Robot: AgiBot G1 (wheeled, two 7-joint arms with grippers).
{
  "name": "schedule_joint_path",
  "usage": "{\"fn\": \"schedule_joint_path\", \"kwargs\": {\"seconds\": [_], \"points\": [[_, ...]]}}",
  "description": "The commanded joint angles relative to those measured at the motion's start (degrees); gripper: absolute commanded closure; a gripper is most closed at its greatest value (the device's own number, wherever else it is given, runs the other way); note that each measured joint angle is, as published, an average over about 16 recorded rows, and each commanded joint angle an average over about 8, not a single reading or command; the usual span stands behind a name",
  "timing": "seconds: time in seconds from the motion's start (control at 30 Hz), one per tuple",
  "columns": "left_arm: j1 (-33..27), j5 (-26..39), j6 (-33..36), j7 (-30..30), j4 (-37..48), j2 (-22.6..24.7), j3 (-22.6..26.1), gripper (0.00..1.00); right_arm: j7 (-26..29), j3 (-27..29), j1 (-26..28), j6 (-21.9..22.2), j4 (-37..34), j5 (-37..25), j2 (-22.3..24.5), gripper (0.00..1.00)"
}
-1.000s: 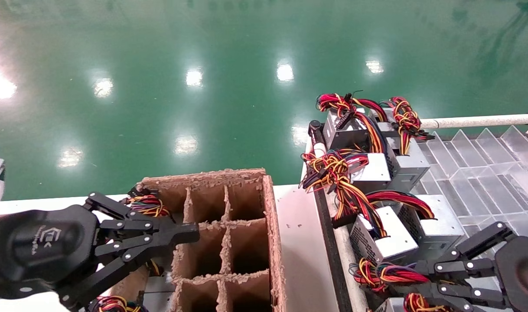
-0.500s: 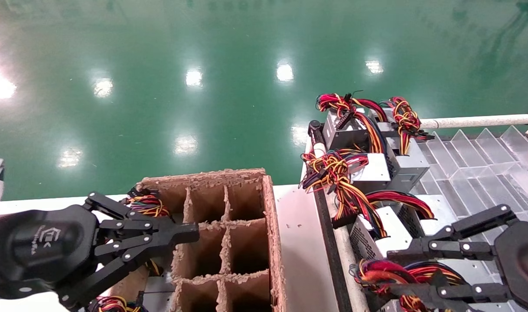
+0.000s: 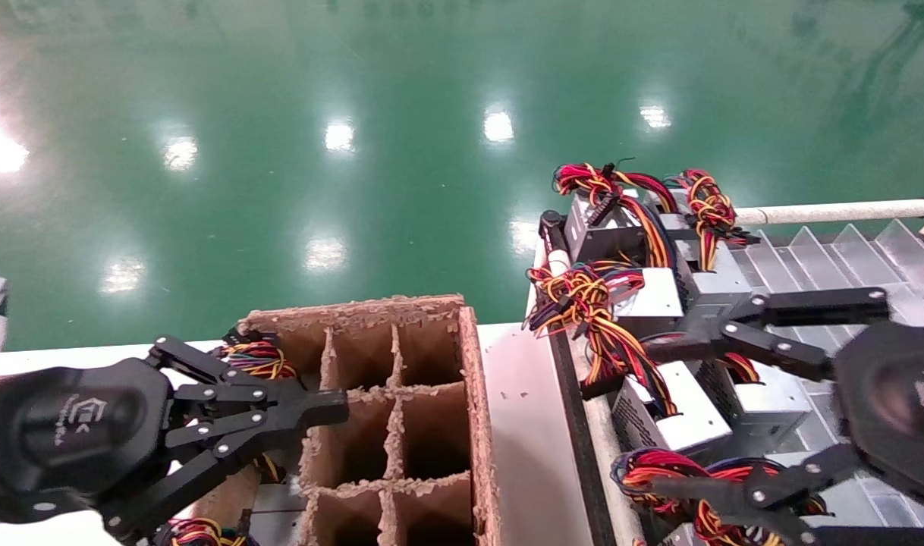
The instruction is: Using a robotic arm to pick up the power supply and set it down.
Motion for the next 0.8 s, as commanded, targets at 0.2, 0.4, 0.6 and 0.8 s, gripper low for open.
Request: {"fn": "schedule_joint_path", "kwargs": {"seconds": [0.2, 0.4, 0.6, 0.8], "points": [[0.0, 0.0, 0.0, 0.0, 0.0, 0.0, 0.0, 0.95, -0.5, 5.4, -5.4, -0.1, -0.4, -0.3, -2.1, 0.0], [0.0, 0.0, 0.0, 0.0, 0.0, 0.0, 0.0, 0.2, -0.9, 10.7, -10.8, -0.1, -0.9, -0.6, -4.2, 0.0], [0.0, 0.0, 0.0, 0.0, 0.0, 0.0, 0.0, 0.0, -1.2, 16.1, -16.4, -0.2, -1.4, -0.9, -6.3, 0.0], [0.0, 0.0, 0.0, 0.0, 0.0, 0.0, 0.0, 0.0, -1.6, 21.6, -22.0, -0.3, -1.8, -1.2, -8.4, 0.0]]}}
